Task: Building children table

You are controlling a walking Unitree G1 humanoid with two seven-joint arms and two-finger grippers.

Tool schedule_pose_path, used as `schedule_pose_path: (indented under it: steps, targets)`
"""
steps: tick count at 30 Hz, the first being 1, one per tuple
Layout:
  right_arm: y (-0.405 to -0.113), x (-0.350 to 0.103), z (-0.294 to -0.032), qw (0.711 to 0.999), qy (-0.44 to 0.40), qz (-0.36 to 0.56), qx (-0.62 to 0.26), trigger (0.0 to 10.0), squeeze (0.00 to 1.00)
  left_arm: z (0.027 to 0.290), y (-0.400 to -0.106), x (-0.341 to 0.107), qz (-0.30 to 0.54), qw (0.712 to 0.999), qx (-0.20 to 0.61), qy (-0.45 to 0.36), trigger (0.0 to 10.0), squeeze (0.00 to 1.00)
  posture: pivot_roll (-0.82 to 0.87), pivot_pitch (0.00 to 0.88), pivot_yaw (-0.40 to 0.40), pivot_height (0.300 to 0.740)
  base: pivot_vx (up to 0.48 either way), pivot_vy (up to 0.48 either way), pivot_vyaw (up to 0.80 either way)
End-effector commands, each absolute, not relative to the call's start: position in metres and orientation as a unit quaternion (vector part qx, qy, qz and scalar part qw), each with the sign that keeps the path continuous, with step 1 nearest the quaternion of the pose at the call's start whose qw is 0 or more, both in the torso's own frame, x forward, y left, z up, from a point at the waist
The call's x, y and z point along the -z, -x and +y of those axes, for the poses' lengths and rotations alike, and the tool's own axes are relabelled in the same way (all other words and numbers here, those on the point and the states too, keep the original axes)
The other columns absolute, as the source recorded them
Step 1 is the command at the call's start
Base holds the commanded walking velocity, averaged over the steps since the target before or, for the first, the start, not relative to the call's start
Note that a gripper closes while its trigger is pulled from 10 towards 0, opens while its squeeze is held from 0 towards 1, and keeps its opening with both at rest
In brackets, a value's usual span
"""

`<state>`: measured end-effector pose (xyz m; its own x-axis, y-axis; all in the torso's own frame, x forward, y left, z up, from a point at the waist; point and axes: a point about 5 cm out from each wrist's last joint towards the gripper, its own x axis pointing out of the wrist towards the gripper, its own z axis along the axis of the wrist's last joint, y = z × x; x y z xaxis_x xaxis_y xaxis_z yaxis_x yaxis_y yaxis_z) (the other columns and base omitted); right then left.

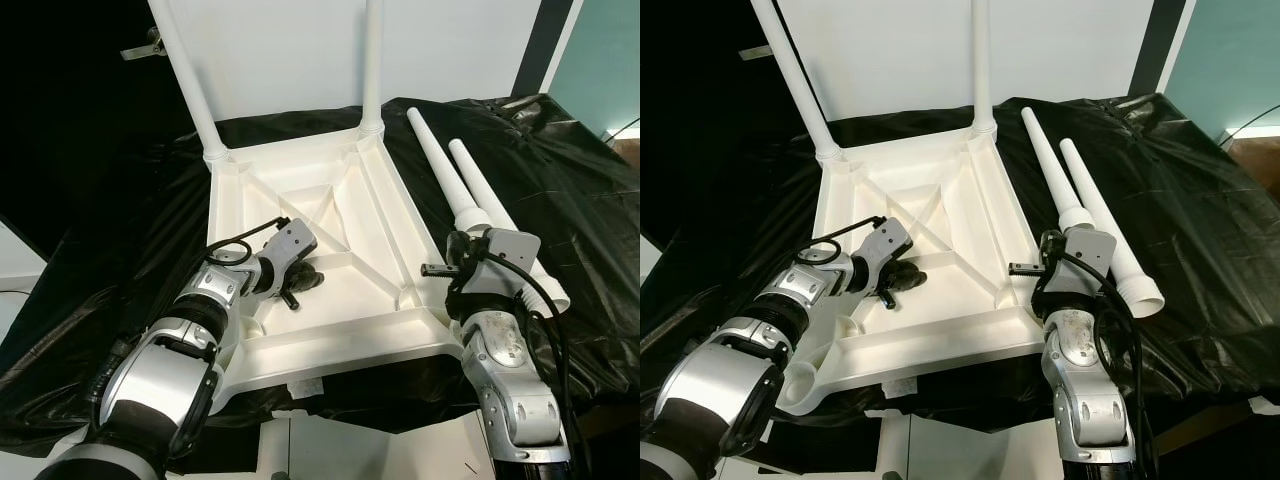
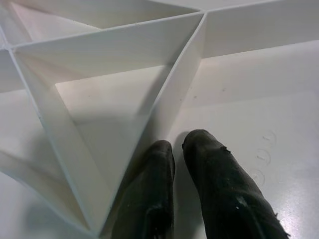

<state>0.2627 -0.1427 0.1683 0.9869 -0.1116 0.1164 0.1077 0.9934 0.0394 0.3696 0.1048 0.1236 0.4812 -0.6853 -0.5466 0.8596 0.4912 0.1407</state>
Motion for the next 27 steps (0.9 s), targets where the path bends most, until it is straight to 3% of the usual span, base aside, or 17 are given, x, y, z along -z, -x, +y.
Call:
schedule_pose_path:
  steps: [1, 6, 9, 11, 13, 14, 15, 22, 25, 27]
  targets:
    - [-0.264, -0.168, -0.140, 0.997, -0.017, -0.056, 0.051, 10.0, 0.00, 0.130, -0.389, -0.128, 0.161, 0.933, 0.195, -0.256, 10.0, 0.00, -0.16, 0.021, 0.088, 0.740, 0.000, 0.000, 0.00]
    - [-0.265, -0.168, -0.140, 0.997, -0.017, -0.057, 0.051, 10.0, 0.00, 0.127, -0.390, -0.131, 0.148, 0.937, 0.196, -0.247, 10.0, 0.00, -0.16, 0.021, 0.091, 0.740, 0.000, 0.000, 0.00]
    - [-0.265, -0.168, -0.140, 0.997, -0.018, -0.057, 0.053, 10.0, 0.00, 0.111, -0.387, -0.136, 0.120, 0.939, 0.258, -0.191, 10.0, 0.00, -0.16, 0.021, 0.091, 0.740, 0.000, 0.000, 0.00]
    - [-0.265, -0.168, -0.140, 0.997, -0.018, -0.057, 0.053, 10.0, 0.00, 0.111, -0.387, -0.136, 0.120, 0.939, 0.258, -0.191, 10.0, 0.00, -0.16, 0.021, 0.091, 0.740, 0.000, 0.000, 0.00]
    - [-0.264, -0.167, -0.141, 0.997, -0.017, -0.056, 0.053, 10.0, 0.00, 0.086, -0.374, -0.143, 0.088, 0.914, 0.388, -0.078, 10.0, 0.00, -0.16, 0.018, 0.085, 0.740, 0.000, 0.000, 0.00]
    - [-0.264, -0.167, -0.141, 0.997, -0.017, -0.056, 0.053, 10.0, 0.00, 0.086, -0.374, -0.143, 0.088, 0.914, 0.388, -0.078, 10.0, 0.00, -0.16, 0.018, 0.085, 0.740, 0.000, 0.000, 0.00]
    - [-0.265, -0.168, -0.142, 0.997, -0.016, -0.056, 0.053, 10.0, 0.00, 0.079, -0.366, -0.148, 0.066, 0.894, 0.441, -0.036, 10.0, 0.00, -0.16, 0.014, 0.082, 0.740, 0.000, 0.000, 0.00]
    - [-0.267, -0.168, -0.143, 0.997, -0.013, -0.057, 0.050, 10.0, 0.00, 0.080, -0.352, -0.162, 0.024, 0.861, 0.508, 0.025, 10.0, 0.00, -0.15, 0.006, 0.075, 0.740, 0.000, 0.000, 0.00]
    - [-0.268, -0.169, -0.142, 0.997, -0.013, -0.058, 0.047, 10.0, 0.00, 0.084, -0.340, -0.183, -0.012, 0.822, 0.562, 0.088, 10.0, 0.00, -0.15, 0.006, 0.076, 0.740, 0.000, 0.000, 0.00]
    - [-0.268, -0.169, -0.142, 0.997, -0.013, -0.058, 0.047, 10.0, 0.00, 0.084, -0.340, -0.183, -0.012, 0.822, 0.562, 0.088, 10.0, 0.00, -0.15, 0.006, 0.076, 0.740, 0.000, 0.000, 0.00]
